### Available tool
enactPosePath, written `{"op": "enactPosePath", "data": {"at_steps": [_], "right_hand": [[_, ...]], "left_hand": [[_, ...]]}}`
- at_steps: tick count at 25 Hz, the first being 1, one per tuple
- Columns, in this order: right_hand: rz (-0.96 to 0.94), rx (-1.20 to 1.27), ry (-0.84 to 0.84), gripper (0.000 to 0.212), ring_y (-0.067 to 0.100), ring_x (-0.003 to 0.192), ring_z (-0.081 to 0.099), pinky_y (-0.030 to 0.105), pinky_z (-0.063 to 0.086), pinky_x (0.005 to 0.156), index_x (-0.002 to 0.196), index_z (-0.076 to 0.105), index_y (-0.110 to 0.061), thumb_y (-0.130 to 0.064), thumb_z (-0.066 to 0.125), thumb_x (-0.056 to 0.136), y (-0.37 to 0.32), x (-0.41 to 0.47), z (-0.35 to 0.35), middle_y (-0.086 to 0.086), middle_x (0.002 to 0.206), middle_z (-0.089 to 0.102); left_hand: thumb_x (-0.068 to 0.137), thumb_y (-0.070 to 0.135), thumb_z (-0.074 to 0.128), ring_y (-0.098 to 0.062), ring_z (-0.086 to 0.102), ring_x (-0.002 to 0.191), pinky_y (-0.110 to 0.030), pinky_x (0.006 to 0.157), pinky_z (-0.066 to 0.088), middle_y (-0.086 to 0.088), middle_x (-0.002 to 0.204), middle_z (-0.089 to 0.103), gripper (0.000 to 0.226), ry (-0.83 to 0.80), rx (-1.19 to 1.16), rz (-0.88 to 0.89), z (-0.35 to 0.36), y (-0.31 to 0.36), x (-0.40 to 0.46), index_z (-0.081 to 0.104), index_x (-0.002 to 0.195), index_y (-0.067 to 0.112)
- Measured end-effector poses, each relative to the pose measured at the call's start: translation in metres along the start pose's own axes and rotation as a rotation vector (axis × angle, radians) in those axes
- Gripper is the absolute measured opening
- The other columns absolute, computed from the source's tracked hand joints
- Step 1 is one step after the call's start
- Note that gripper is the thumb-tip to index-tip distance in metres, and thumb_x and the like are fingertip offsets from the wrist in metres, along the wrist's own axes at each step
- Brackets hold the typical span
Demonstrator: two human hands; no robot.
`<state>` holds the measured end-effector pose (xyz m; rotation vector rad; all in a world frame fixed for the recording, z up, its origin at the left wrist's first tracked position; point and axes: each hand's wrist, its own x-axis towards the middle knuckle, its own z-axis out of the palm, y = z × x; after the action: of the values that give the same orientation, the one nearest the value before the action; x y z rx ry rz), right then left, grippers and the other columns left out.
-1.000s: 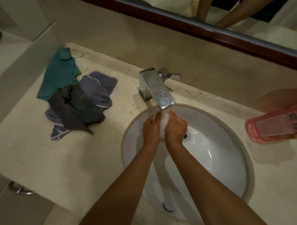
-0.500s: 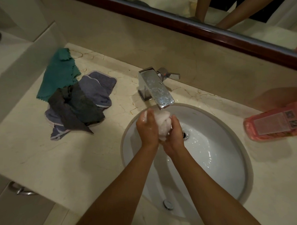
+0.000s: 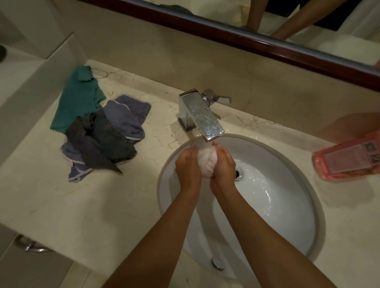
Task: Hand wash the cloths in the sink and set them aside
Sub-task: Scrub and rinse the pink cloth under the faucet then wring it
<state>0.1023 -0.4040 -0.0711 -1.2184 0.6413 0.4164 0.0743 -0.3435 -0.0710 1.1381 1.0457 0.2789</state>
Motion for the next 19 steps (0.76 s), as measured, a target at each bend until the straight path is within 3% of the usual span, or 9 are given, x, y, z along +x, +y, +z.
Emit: {"op": "enactPosePath", "data": {"at_steps": [3, 6, 12, 19], "right_hand": [[-0.038, -0.053, -0.024, 0.017, 0.017, 0.082, 0.071, 0.032, 0.058, 0.071, 0.082, 0.077, -0.029, -0.029, 0.064, 0.093, 0.004, -0.002, 0.003, 0.001, 0.088, 0.074], [-0.034, -0.09, 0.012, 0.022, 0.015, 0.074, 0.071, 0.028, 0.056, 0.062, 0.079, 0.075, -0.028, -0.033, 0.061, 0.095, 0.004, -0.002, 0.003, -0.001, 0.079, 0.074], [-0.048, -0.114, 0.15, 0.04, 0.011, 0.053, 0.063, 0.027, 0.052, 0.057, 0.057, 0.066, -0.019, -0.035, 0.066, 0.093, 0.002, 0.0, 0.008, -0.001, 0.055, 0.064], [-0.072, -0.078, 0.212, 0.034, 0.012, 0.049, 0.051, 0.024, 0.044, 0.047, 0.057, 0.056, -0.01, -0.015, 0.066, 0.089, 0.003, 0.001, 0.007, 0.001, 0.053, 0.053]], "left_hand": [[0.094, 0.047, 0.065, -0.015, 0.07, 0.081, -0.03, 0.071, 0.056, 0.007, 0.082, 0.07, 0.023, -0.035, 0.089, -0.005, 0.004, -0.001, 0.002, 0.063, 0.081, 0.027], [0.093, 0.05, 0.065, -0.015, 0.068, 0.075, -0.031, 0.069, 0.055, 0.005, 0.078, 0.068, 0.03, -0.015, 0.182, 0.125, 0.007, -0.004, 0.0, 0.061, 0.078, 0.024], [0.099, 0.031, 0.061, 0.005, 0.056, 0.053, -0.01, 0.052, 0.041, 0.007, 0.062, 0.06, 0.036, 0.08, 0.187, 0.201, 0.009, -0.009, -0.004, 0.056, 0.064, 0.024], [0.1, 0.023, 0.061, 0.004, 0.057, 0.051, -0.013, 0.051, 0.044, 0.006, 0.058, 0.06, 0.039, 0.088, 0.163, 0.226, 0.008, -0.016, -0.005, 0.059, 0.061, 0.023]]}}
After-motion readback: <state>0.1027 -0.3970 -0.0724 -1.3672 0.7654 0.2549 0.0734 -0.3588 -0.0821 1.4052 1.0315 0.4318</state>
